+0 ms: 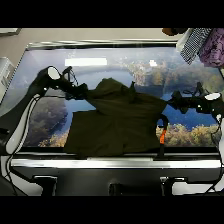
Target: Fold the clothes and pants, and hang the long-sleeved shirts on hangers.
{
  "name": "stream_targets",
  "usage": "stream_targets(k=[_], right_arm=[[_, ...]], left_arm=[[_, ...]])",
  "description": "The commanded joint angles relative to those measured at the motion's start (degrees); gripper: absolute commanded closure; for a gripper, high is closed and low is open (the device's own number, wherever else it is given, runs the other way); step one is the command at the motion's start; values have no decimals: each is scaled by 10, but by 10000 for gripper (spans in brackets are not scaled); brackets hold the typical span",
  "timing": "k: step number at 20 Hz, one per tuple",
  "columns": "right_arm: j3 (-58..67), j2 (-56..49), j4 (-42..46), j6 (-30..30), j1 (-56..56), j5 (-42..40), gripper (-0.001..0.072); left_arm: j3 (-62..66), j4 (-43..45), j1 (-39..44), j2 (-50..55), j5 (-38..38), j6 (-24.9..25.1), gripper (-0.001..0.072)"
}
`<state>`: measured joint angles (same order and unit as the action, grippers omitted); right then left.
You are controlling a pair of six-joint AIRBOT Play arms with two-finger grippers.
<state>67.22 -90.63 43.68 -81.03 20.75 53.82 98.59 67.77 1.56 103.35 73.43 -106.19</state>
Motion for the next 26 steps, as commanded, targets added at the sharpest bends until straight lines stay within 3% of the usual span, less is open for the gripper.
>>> stream_targets(k=[1,5,6,7,8,9,10,12,14,16,17,19,21,26], right_arm=[[-1,0,5,0,0,4,682],[-1,0,43,0,-42,-4,682],[-1,0,61,-9,-55,-11,682],[-1,0,81,-26,-64,-18,682],[-1,0,101,-45,-71,-24,682],[-1,0,117,-58,-71,-28,682],[-1,0,123,-64,-70,-30,682],[-1,0,141,-67,-70,-32,682],[-1,0,145,-67,-70,-26,682],[-1,0,145,-67,-70,-25,682],[-1,0,145,-67,-70,-25,682],[-1,0,145,-67,-70,-27,682],[-1,0,145,-67,-70,-28,682],[-1,0,144,-69,-70,-23,682]], left_arm=[[-13,126,4,-36,96,-59,695],[-53,126,30,-27,73,-73,691],[-60,126,35,-24,61,-79,647],[-66,126,39,-24,47,-79,560],[-67,127,39,-24,43,-78,390],[-67,127,34,-28,43,-64,156],[-67,127,25,-34,36,-45,41],[-67,129,-5,-56,-9,-31,42],[-67,110,-45,-73,-114,-28,43],[-67,-24,-85,-58,-236,31,43],[-67,-120,-98,-38,-273,87,43],[-56,-294,-105,21,-289,218,44],[-40,-381,-96,79,-277,281,43],[16,-406,-52,169,-285,297,43]])
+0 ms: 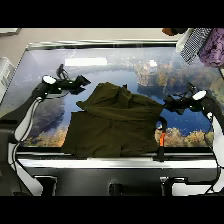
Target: Fold the clothes and pants, and hang the long-sleeved shirts on hangers.
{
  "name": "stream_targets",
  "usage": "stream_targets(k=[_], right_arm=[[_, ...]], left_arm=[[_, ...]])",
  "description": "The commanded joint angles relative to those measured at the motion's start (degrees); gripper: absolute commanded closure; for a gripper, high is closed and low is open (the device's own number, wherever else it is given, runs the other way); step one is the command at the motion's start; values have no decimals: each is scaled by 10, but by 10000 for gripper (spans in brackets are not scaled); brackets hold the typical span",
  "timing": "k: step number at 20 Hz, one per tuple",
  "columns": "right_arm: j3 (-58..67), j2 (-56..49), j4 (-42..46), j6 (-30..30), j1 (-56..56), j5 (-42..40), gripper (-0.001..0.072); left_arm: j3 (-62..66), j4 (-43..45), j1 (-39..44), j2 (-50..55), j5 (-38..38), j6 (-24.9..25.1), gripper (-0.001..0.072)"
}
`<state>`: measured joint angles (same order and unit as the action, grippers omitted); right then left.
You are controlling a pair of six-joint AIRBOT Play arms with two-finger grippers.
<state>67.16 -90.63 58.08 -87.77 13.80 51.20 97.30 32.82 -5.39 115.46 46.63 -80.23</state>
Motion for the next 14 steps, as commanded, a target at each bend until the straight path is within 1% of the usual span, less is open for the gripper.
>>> stream_targets(k=[1,5,6,7,8,9,10,11,12,14], right_arm=[[0,0,0,-2,-1,6,682],[0,0,0,-2,-1,10,682],[0,0,0,-2,-1,10,682],[0,0,0,-2,-1,10,682],[0,0,0,-2,-1,10,682],[0,0,0,-2,-1,10,682],[0,0,0,-2,-1,10,682],[0,0,0,-2,-1,10,682],[0,0,0,-2,-1,9,682],[0,0,0,-1,-1,10,682]], left_arm=[[42,-57,25,57,-17,37,44],[68,-56,52,82,-17,23,47],[68,-56,57,85,-16,22,93],[68,-56,61,88,-12,22,156],[68,-56,65,90,-10,23,243],[68,-56,66,90,-8,23,410],[68,-56,65,90,-8,23,556],[69,-57,63,89,-6,23,637],[70,-56,57,88,2,23,695],[70,-52,38,77,19,22,696]])
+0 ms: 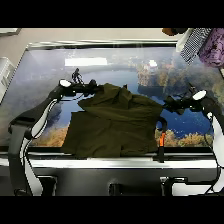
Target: Fold the clothes and pants, and hang the long-sleeved shirts on hangers.
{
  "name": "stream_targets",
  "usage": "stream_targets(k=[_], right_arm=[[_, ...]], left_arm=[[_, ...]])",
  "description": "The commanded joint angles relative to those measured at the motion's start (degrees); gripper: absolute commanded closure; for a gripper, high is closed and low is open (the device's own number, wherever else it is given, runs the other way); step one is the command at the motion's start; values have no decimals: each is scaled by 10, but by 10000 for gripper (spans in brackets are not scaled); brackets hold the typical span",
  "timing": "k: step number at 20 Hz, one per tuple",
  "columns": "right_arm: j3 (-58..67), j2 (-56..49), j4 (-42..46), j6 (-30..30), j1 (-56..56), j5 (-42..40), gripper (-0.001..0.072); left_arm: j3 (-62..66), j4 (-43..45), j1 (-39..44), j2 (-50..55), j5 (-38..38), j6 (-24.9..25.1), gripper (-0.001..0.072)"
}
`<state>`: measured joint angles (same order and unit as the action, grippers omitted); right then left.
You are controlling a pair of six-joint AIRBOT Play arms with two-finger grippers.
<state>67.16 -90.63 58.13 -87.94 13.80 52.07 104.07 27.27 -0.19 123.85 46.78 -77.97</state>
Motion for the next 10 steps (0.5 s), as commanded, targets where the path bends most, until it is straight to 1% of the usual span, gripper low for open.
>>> stream_targets(k=[1,2,4,5,7,8,9,10], right_arm=[[0,0,0,1,-1,0,682],[0,0,-1,1,-1,-1,682],[0,0,-14,8,-1,-4,682],[0,0,-29,21,-1,-6,682],[0,0,-79,53,-1,-10,682],[0,0,-107,68,-2,-12,682],[0,0,-121,79,-5,-14,682],[0,0,-117,80,-10,-22,682]], left_arm=[[2,14,-25,-17,28,0,696],[2,39,-37,-32,38,-9,697],[2,137,-55,-69,49,-64,697],[2,187,-60,-88,54,-90,697],[2,249,-61,-117,71,-130,697],[2,274,-60,-127,82,-167,697],[2,303,-57,-134,94,-219,697],[2,326,-52,-137,101,-252,697]])
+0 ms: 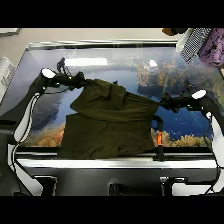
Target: Fold the clothes and pants, and hang the long-sleeved shirts on hangers.
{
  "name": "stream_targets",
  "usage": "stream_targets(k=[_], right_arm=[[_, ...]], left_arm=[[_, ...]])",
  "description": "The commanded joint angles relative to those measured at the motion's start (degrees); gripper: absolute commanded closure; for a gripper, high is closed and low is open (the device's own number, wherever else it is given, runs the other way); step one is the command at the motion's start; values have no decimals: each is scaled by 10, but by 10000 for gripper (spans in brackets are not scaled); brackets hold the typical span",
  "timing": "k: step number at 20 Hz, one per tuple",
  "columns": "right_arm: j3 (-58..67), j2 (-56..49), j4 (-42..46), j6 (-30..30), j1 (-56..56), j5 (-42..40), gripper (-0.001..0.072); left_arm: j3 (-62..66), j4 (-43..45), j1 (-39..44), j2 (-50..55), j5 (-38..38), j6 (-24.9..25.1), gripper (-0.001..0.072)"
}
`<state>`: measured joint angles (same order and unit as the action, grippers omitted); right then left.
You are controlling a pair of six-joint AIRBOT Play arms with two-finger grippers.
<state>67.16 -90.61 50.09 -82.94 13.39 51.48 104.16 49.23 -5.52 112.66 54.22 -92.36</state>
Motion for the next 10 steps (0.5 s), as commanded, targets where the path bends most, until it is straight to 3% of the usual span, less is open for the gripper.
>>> stream_targets(k=[1,4,6,10], right_arm=[[0,0,-32,30,-14,-27,682],[0,0,-29,30,-39,-66,682],[0,0,-29,30,-50,-89,682],[0,0,-30,30,-54,-124,682]], left_arm=[[1,128,8,-26,28,-129,696],[0,145,30,-16,16,-125,691],[0,144,42,-7,12,-126,614],[0,144,55,13,-22,-127,608]])
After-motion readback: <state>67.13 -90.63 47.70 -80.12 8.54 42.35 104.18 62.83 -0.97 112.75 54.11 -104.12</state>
